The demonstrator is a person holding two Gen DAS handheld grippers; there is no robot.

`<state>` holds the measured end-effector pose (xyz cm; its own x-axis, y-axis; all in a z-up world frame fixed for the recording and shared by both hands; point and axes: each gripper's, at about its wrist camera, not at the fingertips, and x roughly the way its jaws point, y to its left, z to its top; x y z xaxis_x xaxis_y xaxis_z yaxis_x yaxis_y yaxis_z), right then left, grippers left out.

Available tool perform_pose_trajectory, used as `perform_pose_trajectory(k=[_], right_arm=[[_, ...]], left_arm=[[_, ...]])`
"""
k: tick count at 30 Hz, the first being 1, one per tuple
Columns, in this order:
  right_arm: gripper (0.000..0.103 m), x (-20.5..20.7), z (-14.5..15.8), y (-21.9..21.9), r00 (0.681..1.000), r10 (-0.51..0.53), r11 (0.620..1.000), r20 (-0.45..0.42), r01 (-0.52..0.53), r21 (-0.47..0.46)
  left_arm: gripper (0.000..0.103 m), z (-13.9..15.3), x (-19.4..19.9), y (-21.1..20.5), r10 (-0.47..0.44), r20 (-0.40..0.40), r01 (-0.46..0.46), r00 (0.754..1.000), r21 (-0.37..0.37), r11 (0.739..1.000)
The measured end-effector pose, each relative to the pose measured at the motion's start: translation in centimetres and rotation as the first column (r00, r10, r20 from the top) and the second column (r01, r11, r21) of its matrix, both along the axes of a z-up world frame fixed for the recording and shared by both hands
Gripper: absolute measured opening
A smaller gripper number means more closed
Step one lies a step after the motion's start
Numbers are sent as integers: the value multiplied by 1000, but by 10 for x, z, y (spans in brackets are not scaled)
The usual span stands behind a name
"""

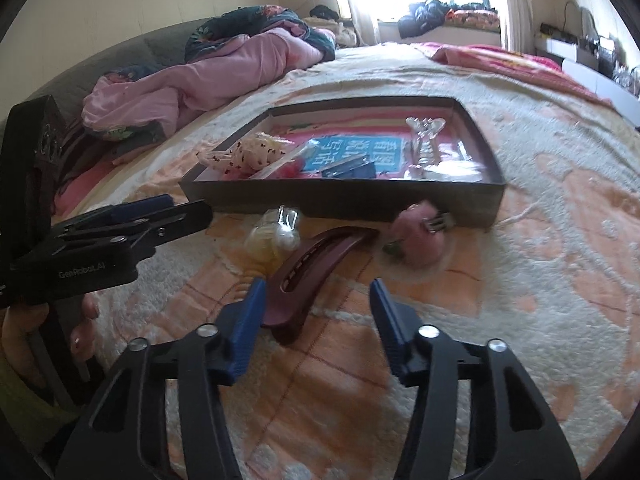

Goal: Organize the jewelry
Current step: 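Grasp the burgundy clip with the right tool while the left grasps the pearl clip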

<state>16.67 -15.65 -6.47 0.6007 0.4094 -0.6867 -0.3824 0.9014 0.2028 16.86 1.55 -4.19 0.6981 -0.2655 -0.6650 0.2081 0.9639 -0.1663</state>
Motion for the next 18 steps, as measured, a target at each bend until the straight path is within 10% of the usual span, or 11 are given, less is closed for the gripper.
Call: perform_pose_trajectory(k=[7,18], right_arm=[[21,11,-5,-3,997,40,992,-69,-31,124],[10,-1,14,-36,1000,-14,991,-13,15,132]], left_arm=[[70,-3,12,-8,-33,-33,32,999,-43,999],[70,-20,33,-39,-117,-121,106,986,-95,990]])
